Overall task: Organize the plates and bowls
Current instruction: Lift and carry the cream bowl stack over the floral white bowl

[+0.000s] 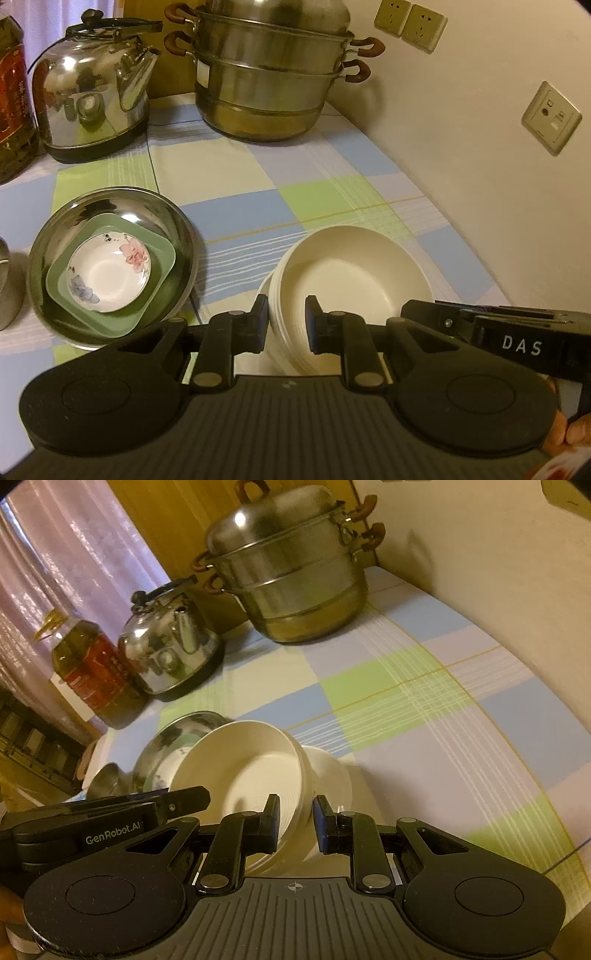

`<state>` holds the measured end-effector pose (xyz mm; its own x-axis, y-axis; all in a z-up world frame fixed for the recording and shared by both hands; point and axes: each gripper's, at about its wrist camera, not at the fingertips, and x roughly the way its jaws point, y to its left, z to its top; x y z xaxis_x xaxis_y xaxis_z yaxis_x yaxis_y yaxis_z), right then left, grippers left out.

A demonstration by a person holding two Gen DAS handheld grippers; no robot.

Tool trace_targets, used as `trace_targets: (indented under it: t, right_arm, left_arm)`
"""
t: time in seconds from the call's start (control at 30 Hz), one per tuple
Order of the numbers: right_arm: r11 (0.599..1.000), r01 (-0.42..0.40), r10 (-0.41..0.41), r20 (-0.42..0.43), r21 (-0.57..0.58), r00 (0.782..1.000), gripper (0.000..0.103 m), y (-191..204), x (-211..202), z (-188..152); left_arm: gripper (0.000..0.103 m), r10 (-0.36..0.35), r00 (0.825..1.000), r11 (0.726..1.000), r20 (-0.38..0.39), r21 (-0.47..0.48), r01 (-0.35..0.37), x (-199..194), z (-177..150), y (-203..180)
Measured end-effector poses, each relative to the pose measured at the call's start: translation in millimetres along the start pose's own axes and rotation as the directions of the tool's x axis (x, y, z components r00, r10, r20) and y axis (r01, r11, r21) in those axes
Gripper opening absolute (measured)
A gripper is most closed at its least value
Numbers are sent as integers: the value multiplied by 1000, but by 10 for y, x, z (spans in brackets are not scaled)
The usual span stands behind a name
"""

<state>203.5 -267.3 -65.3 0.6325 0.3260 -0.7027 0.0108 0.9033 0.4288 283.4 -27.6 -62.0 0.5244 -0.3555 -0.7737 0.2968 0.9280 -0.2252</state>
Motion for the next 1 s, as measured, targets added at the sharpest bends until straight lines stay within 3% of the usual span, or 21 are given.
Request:
trace_targets:
  t: [1.0]
  right_arm:
    - [1000, 28, -27, -78, 5, 997, 22, -193, 424, 41]
  left_arm:
    - [18, 27, 997, 999, -72, -24, -28, 441, -12, 55]
